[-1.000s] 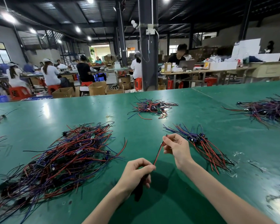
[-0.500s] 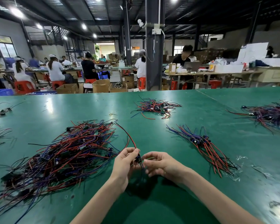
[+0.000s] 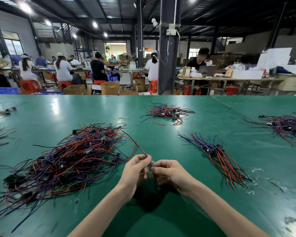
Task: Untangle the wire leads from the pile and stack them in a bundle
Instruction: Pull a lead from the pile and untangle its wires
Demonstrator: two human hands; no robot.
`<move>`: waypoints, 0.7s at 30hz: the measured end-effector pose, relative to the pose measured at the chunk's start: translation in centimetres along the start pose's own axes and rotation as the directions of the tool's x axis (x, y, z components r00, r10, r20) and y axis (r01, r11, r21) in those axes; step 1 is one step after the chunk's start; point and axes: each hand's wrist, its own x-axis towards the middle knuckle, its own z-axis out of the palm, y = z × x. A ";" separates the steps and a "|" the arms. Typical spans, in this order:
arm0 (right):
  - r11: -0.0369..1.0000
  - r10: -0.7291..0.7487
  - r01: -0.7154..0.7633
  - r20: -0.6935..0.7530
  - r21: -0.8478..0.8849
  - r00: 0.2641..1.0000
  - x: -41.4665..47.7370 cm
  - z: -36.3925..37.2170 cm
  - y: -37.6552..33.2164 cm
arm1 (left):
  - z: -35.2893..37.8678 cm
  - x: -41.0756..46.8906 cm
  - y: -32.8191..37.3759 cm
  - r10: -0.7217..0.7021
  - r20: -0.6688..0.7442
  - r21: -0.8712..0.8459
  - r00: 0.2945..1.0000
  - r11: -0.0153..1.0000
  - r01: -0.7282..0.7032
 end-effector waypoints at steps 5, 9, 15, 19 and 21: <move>1.000 -0.012 0.012 -0.023 0.013 1.000 0.1 0.0 -0.1 | 0.0 -0.2 -0.7 0.049 0.044 0.127 0.998 0.990 -0.054; 1.000 0.020 -0.020 -0.041 -0.004 0.999 0.3 -0.2 0.1 | -0.3 -0.1 -0.7 0.081 0.053 0.183 0.995 0.979 -0.089; 0.997 0.076 -0.076 0.006 0.028 0.997 0.1 -0.5 -0.1 | -0.6 0.1 -0.9 0.156 0.068 0.245 0.985 0.955 -0.168; 0.991 0.132 -0.133 0.063 0.005 0.989 -0.1 -0.4 -0.3 | -1.0 0.4 -1.1 0.169 0.057 0.269 0.984 0.947 -0.178; 0.990 0.144 -0.144 0.066 -0.014 0.987 -0.2 -0.4 -0.3 | -1.1 0.5 -1.2 0.166 0.058 0.282 0.984 0.943 -0.176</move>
